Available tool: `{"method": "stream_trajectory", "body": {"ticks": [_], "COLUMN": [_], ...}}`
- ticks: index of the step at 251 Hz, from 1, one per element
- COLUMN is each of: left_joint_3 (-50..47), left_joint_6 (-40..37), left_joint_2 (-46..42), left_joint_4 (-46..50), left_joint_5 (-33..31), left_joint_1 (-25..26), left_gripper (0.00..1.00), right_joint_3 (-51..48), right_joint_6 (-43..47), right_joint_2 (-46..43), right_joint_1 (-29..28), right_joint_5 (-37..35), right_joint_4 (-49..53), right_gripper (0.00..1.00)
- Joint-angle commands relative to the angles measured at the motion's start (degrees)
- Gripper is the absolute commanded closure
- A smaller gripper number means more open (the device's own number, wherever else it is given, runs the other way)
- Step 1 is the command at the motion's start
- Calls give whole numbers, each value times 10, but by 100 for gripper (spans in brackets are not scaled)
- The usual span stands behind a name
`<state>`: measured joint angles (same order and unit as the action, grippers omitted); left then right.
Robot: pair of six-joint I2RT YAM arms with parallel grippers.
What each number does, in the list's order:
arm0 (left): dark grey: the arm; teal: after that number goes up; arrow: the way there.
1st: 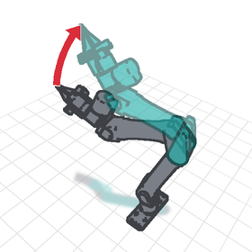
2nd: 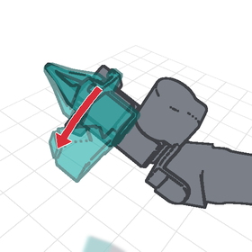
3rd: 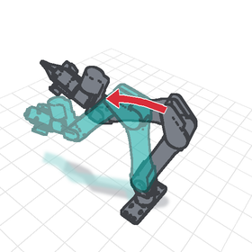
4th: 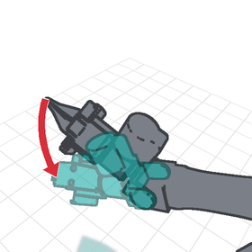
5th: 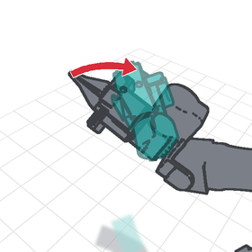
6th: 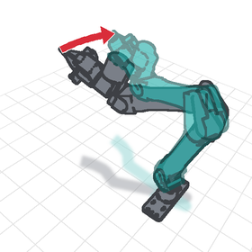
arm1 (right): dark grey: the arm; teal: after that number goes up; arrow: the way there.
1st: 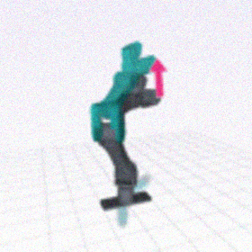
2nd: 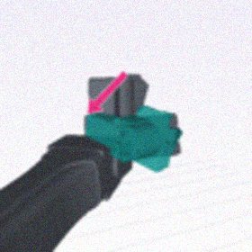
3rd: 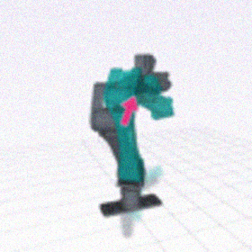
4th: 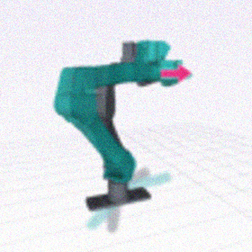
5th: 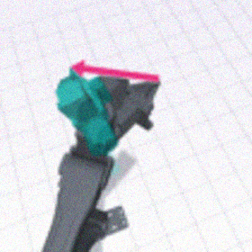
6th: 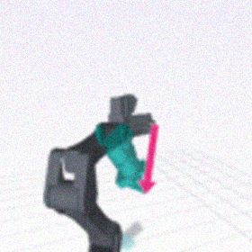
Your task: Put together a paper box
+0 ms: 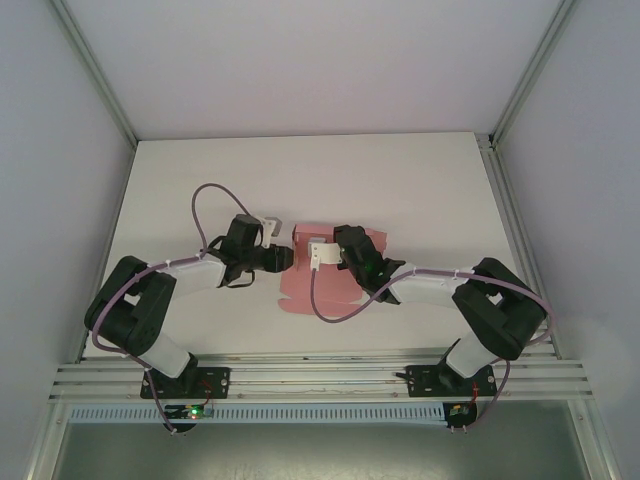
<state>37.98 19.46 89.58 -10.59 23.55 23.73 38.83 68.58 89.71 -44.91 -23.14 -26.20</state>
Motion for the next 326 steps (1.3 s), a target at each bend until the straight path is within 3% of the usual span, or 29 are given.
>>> {"method": "stream_trajectory", "body": {"ticks": [1,67,105,143,164,204,214,263,326], "left_joint_3": [6,52,74,77,68,65,69,107,129], "left_joint_6": [-26,-62,-79,-69,-56,-62,-65,-55,41], "left_joint_2": [1,25,59,71,65,70,76,99,135], "left_joint_4": [-23,-5,-16,-34,-58,-66,-50,48,97], "left_joint_5": [29,-2,26,7,-25,-117,-168,-438,-536], "left_joint_1": [17,19,19,19,18,25,30,90,111], "left_gripper": [54,51,45,49,59,67,72,75,79], "right_joint_3": [-9,-7,2,0,-2,10,11,7,7], "right_joint_6": [-7,-16,-23,-24,-28,-38,-38,-51,-53], "right_joint_2": [0,-11,2,12,7,2,0,-14,-27], "right_joint_1": [-10,-11,-17,-25,-26,-30,-32,-37,-47], "right_joint_5": [-1,12,25,12,14,12,9,9,-5], "right_joint_4": [58,81,107,107,113,141,145,157,174], "right_gripper": [100,100,100,100,100,100,100,100,100]}}
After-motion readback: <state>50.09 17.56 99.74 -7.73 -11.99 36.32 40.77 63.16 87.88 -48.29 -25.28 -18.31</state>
